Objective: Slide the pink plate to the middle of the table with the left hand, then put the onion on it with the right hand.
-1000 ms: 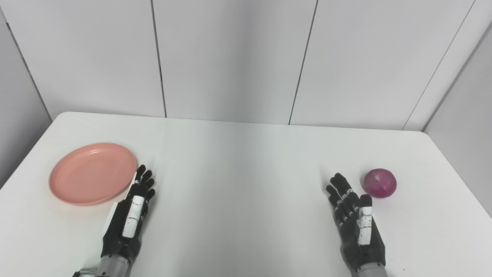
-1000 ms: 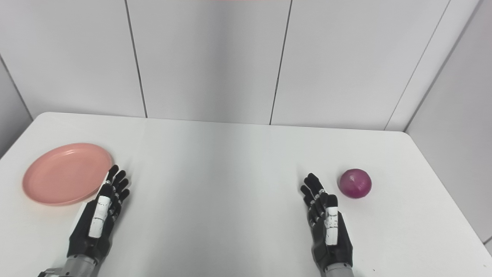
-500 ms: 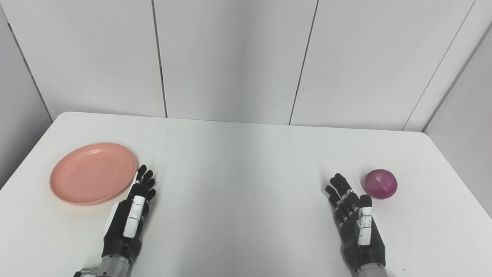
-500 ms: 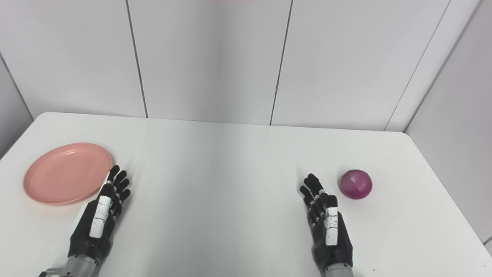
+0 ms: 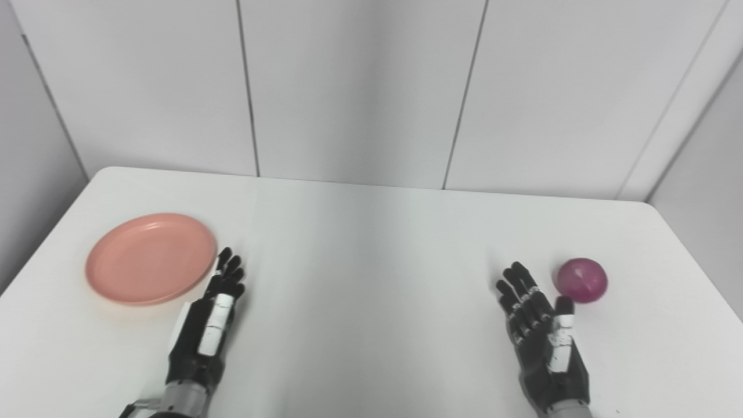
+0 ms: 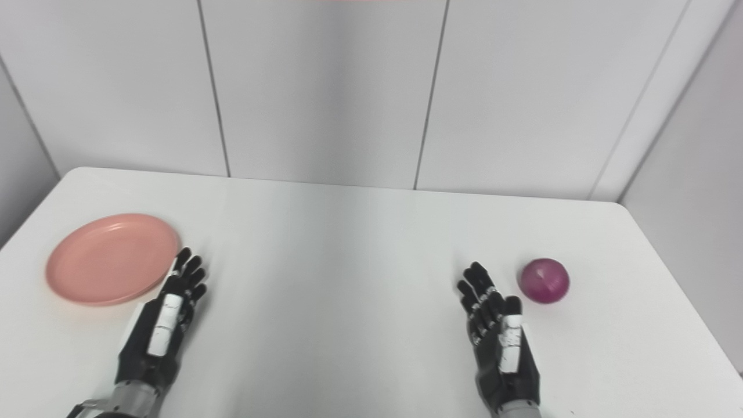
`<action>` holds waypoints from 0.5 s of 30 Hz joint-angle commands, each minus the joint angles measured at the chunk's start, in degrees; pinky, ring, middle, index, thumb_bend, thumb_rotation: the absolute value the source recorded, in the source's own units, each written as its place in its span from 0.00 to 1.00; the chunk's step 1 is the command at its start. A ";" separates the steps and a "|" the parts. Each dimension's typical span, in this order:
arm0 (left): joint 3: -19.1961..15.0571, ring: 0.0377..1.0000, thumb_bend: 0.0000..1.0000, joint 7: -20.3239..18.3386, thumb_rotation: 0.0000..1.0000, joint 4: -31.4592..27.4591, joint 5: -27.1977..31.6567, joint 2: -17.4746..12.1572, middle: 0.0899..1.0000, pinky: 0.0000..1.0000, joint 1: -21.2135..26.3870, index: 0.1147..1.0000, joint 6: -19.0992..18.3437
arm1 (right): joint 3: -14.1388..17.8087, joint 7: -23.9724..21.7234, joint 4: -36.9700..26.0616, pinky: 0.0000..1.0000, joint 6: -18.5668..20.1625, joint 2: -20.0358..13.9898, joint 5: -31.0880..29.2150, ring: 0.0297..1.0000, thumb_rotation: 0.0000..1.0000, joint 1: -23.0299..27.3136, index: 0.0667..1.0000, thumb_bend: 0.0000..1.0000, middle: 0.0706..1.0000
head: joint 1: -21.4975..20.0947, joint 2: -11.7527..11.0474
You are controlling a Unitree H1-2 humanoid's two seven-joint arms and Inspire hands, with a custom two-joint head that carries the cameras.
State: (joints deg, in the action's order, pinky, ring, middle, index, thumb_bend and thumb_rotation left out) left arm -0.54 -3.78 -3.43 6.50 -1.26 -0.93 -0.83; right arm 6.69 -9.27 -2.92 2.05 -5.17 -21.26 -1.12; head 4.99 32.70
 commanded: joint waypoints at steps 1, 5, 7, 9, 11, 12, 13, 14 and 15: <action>1.26 1.00 0.82 0.79 0.89 1.29 -1.47 1.82 1.00 1.00 -0.77 1.00 0.70 | 1.52 -1.59 4.21 1.00 -0.42 -1.85 -1.24 0.96 0.98 -2.56 0.95 0.88 0.95 | 0.94 -0.17; 2.51 1.00 0.83 1.91 0.89 1.51 -3.39 3.22 1.00 1.00 -0.75 1.00 1.07 | 2.46 -3.20 5.30 1.00 -0.84 -3.36 -2.38 0.97 1.00 -2.40 0.96 0.85 0.97 | 3.61 -0.13; 2.98 1.00 0.83 2.38 0.89 1.59 -3.92 4.01 1.00 1.00 -0.65 1.00 0.99 | 2.90 -3.88 5.76 1.00 -0.81 -4.09 -3.12 0.97 1.00 -2.28 0.97 0.86 0.97 | 4.82 -0.13; 3.38 1.00 0.83 3.04 0.89 1.74 -4.39 4.67 1.00 1.00 -0.52 1.00 0.97 | 3.43 -4.45 6.05 1.00 -0.51 -4.49 -4.16 0.97 1.00 -2.20 0.98 0.85 0.97 | 5.85 -0.20; 3.71 1.00 0.85 3.60 0.89 1.95 -4.84 5.27 1.00 1.00 -0.38 1.00 1.12 | 3.81 -4.83 6.38 1.00 -0.28 -4.89 -4.79 0.97 1.00 -2.08 0.98 0.84 0.98 | 6.92 -0.36; 3.82 1.00 0.84 3.65 0.89 2.05 -4.82 5.45 1.00 1.00 -0.32 1.00 1.23 | 3.90 -4.99 6.44 1.00 -0.16 -5.05 -5.07 0.98 1.00 -2.03 0.99 0.84 0.98 | 7.28 -0.40; 3.90 1.00 0.85 3.65 0.89 2.21 -4.78 5.58 1.00 1.00 -0.25 1.00 1.40 | 3.97 -5.09 6.46 1.00 -0.06 -5.15 -5.32 0.98 1.00 -1.99 0.99 0.84 0.98 | 7.56 -0.49; 3.95 1.00 0.85 3.67 0.89 2.43 -4.78 5.70 1.00 1.00 -0.17 1.00 1.57 | 4.03 -5.11 6.55 1.00 -0.01 -5.22 -5.44 0.98 1.00 -1.93 0.99 0.84 0.98 | 7.86 -0.70; 3.99 1.00 0.85 3.70 0.89 2.57 -4.80 5.77 1.00 1.00 -0.12 1.00 1.67 | 4.06 -5.11 6.62 1.00 0.01 -5.26 -5.50 0.98 1.00 -1.90 0.98 0.84 0.98 | 7.86 -0.70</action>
State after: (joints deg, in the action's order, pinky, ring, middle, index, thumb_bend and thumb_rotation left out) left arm 2.26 0.35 -2.81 2.01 3.06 -0.83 -0.03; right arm 10.11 -13.26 -0.31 2.04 -10.24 -26.37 -0.54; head 12.92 31.99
